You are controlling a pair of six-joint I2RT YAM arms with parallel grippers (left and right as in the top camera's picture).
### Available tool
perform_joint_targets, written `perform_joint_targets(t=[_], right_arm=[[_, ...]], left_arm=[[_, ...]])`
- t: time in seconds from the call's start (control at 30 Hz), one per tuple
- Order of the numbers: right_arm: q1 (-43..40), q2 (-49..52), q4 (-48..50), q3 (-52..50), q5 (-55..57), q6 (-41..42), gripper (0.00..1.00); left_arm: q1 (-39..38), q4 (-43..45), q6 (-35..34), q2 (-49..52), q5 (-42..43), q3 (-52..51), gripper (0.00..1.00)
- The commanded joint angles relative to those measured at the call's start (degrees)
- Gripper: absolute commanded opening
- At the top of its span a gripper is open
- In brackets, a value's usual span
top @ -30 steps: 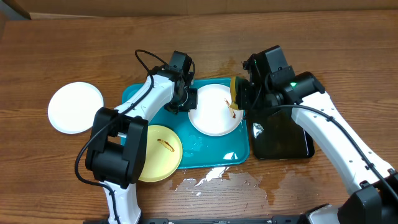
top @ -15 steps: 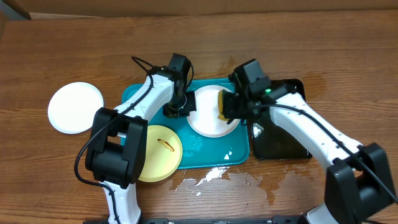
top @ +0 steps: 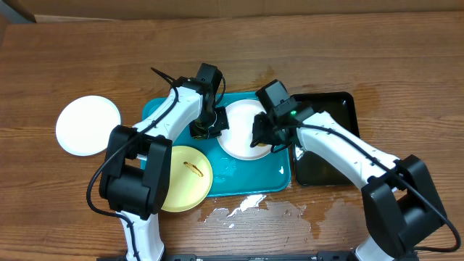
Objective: Clean dirty plates on tray and stack at the side
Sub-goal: 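Lower the sponge in the right gripper onto the white plate, then scrub the white plate with the sponge while left gripper holds rim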
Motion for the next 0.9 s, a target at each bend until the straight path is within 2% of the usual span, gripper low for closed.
perform_joint_targets(t=[0.0,0.53,0.57,0.67,0.73,0.87], right_arm=[[1.0,0.0,1.1,-0.9,4.5,2.8,0.04],[1.0,0.0,2.0,-1.4,9.0,6.8,0.05],[1.0,0.0,1.9,-1.4,9.0,6.8,0.1],[1.0,0.0,1.9,-1.4,9.0,6.8,0.42],[1.0,0.0,1.9,-1.4,9.0,6.8,0.56],[1.0,0.0,2.0,-1.4,10.9,6.5,0.63]], left_arm=[[0.3,-0.4,-1.4,1.3,-1.4,-0.1,0.04],[0.3,-0.2,-1.4,1.3,-1.5,-0.1,0.04],[0.3,-0.2,-1.3,1.3,-1.5,-0.1,0.04],[0.3,-0.2,-1.2,1.3,-1.5,-0.1,0.04],[0.3,-0.2,-1.2,1.3,-1.5,-0.1,0.05],[0.3,-0.2,-1.2,1.3,-1.5,-0.1,0.07]])
